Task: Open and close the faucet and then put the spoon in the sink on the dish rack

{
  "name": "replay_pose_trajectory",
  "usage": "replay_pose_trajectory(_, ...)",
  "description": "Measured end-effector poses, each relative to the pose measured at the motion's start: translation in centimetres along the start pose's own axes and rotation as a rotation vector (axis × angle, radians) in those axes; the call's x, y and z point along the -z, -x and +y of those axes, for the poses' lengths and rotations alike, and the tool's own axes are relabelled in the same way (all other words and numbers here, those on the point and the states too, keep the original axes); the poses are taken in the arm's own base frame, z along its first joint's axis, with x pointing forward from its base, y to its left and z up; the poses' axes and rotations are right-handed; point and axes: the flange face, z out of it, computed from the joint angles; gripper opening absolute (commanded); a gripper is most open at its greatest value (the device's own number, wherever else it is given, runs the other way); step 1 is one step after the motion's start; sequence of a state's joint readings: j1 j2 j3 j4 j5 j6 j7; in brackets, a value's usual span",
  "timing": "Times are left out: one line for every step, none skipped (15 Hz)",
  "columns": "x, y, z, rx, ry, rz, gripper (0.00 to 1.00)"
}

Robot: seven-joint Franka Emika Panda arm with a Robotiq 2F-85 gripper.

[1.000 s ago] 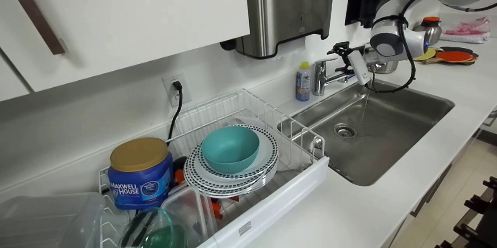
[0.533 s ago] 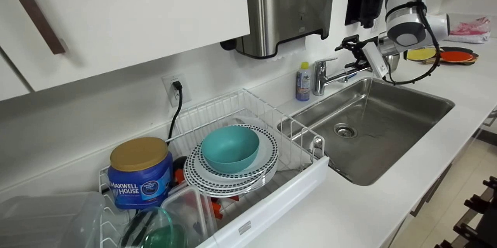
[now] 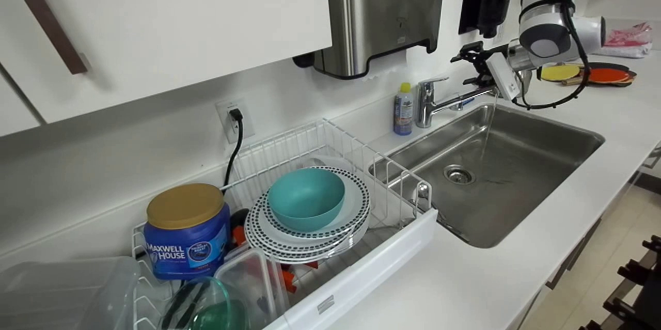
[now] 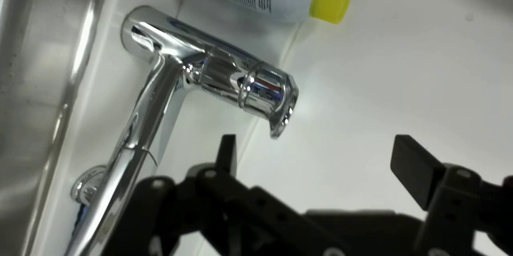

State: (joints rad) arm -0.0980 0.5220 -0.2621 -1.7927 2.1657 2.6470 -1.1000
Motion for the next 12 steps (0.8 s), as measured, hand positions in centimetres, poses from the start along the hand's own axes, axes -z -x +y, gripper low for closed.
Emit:
replay_pose_trajectory(0.4, -0.5, -0.3, 0.005, -0.008, 0.018, 0.58)
replay_pose_trajectory(0.7, -1.0, -0.6, 0.012, -0.014, 0.030, 0.49)
replay_pose_trajectory(1.0, -1.3, -1.0, 0.017, -0.020, 0.035, 0.43)
replay_pose_trajectory(1.1, -1.4, -1.3, 0.018, -0.025, 0.039, 0.37)
replay_pose_trajectory(1.2, -1.5, -1.5, 0.021, -0.022, 0.042, 0.77)
replay_pose_trajectory(1.2, -1.5, -1.7, 0.026, -0.012, 0.046, 0.73)
replay_pose_trajectory(1.3, -1.5, -1.8, 0.031, 0.005, 0.053, 0.73)
replay_pose_trajectory(1.3, -1.3, -1.9, 0.037, 0.023, 0.059, 0.79)
replay_pose_trajectory(1.4, -1.2, -2.1, 0.042, 0.040, 0.064, 0.87)
replay_pose_trajectory(1.3, -1.0, -2.2, 0.046, 0.054, 0.067, 0.94)
replay_pose_trajectory(1.3, -0.7, -2.4, 0.047, 0.068, 0.069, 1.00)
replay_pose_trajectory(1.2, -0.5, -2.5, 0.041, 0.078, 0.067, 1.00)
